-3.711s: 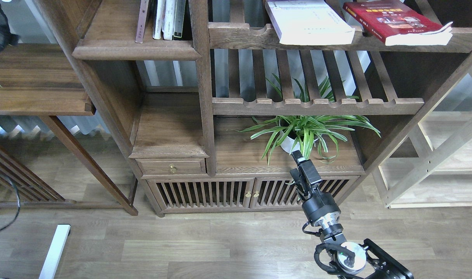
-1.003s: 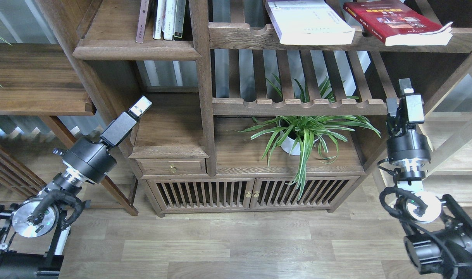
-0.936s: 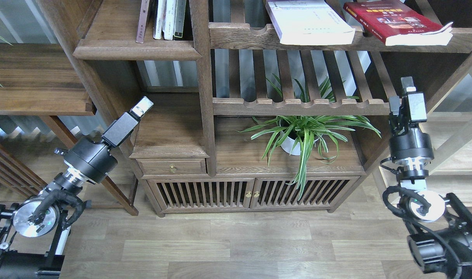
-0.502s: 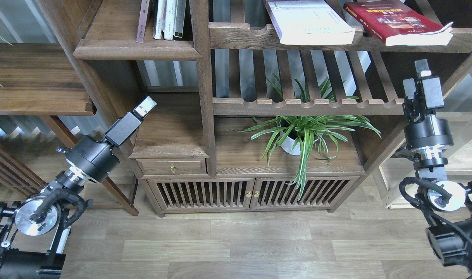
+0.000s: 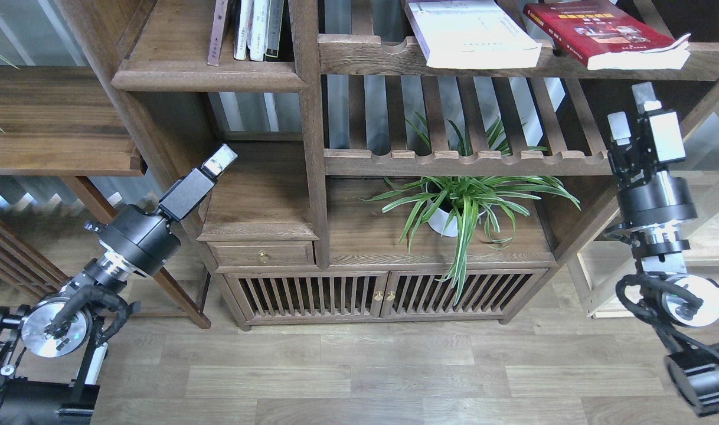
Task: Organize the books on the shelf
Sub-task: 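Raise the right gripper up past the plant toward the red book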
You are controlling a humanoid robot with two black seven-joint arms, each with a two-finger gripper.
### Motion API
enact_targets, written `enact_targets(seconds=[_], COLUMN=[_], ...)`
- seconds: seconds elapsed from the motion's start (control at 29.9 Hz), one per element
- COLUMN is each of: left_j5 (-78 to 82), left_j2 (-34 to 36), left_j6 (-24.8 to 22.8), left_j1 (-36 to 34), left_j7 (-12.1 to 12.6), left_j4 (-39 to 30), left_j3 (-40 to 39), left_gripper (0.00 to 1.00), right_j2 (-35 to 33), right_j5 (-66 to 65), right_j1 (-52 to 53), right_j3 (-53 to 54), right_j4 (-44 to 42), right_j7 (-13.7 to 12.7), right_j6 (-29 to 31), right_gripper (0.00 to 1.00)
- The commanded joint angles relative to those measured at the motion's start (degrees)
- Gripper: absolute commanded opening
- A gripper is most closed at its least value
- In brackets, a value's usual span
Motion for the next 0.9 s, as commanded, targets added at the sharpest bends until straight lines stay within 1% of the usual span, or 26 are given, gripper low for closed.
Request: enact_targets(seconds=[0.0,0.2,0.43,0.6,0.8,0.87], left_j5=[0.11,0.11,0.11,0.11,0.11,0.11], left_j2=[0.00,0.00,0.00,0.00,0.00,0.00], left_j6=[0.00,0.00,0.00,-0.18,-0.18,-0.18], left_j1=[-0.25,-0.43,-0.78,-0.87,-0.87,-0.96], left_j7=[0.00,0.00,0.00,0.00,0.00,0.00], left_j4=[0.09,0.79,0.71,0.62,0.62,0.62], left_j3=[0.01,-0.08,-0.08,-0.51,-0.60,-0.60], left_gripper=[0.99,0.99,0.99,0.99,0.99,0.99], right_j2=[-2.98,-6.06,-5.45,-4.13,-4.13,-4.13], right_j5=[1.66,1.66,1.66,1.93,8.15,10.27], right_j1=[-0.06,-0.06,0.99,3.54,6.61,7.40], right_j3=[-0.17,-2.89,-7.29,-8.70,-8.52,-8.52], right_j4=[0.22,0.92,0.66,-1.71,-1.89,-1.89], right_j7=[-0.09,-0.09,-0.09,-0.09,-0.18,-0.18], right_j6=[0.00,0.00,0.00,0.00,0.00,-1.54], right_gripper=[1.00,1.00,1.00,1.00,1.00,1.00])
